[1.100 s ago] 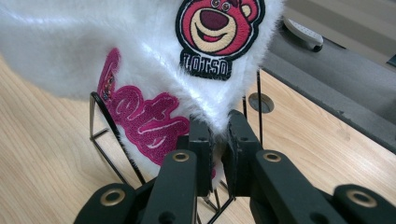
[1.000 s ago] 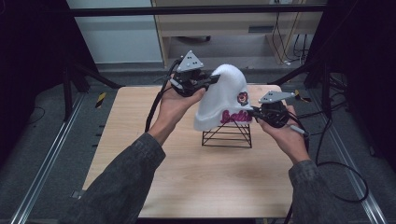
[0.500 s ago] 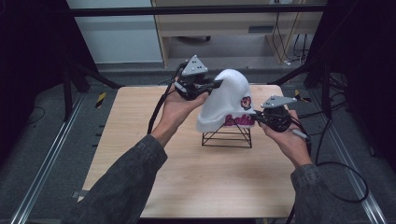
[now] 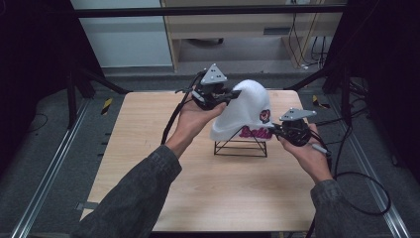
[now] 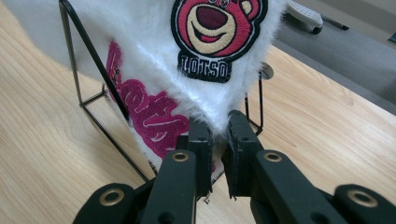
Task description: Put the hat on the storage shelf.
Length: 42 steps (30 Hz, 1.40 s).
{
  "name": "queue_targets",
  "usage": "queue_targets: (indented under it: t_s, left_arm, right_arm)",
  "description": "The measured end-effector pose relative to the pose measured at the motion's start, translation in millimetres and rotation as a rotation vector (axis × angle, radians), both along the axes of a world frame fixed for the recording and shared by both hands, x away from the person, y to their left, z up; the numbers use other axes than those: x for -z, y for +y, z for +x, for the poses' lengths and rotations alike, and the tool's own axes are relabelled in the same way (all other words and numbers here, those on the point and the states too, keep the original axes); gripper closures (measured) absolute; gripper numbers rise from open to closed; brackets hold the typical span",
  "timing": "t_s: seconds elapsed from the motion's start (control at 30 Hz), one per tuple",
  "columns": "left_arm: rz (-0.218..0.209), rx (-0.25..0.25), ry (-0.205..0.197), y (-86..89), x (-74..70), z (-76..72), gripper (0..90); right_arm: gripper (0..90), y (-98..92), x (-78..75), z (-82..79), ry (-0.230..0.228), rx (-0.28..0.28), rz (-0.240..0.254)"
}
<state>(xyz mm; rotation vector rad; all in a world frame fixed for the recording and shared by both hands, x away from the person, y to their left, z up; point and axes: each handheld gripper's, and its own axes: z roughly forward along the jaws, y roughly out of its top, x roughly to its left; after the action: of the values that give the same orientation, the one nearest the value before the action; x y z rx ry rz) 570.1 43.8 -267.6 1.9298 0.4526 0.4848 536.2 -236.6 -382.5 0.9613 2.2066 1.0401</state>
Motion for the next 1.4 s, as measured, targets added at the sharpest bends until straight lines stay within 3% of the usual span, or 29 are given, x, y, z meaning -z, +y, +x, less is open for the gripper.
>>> queue_targets:
  t_s: [0.23, 0.57, 0.9, 1.4]
  left_arm:
    - [0.018, 0.008, 0.006, 0.0, 3.7, 0.2, 82.2]
    - [0.050, 0.011, 0.034, -0.9, 20.4, 3.5, 81.9]
    - [0.108, 0.007, 0.062, -2.4, 46.2, 8.1, 82.1]
    - [0.113, 0.018, 0.096, 0.6, 71.9, 8.8, 82.2]
  right_arm:
    - [82.1, -0.5, 4.7, -0.5, 0.006, 0.001, -0.009]
    - [81.9, -0.7, 17.9, -1.1, 0.022, 0.009, -0.032]
    - [80.4, 0.1, 40.8, 1.4, 0.068, -0.001, -0.079]
    - [80.2, -0.3, 63.8, 5.3, 0.115, 0.004, -0.091]
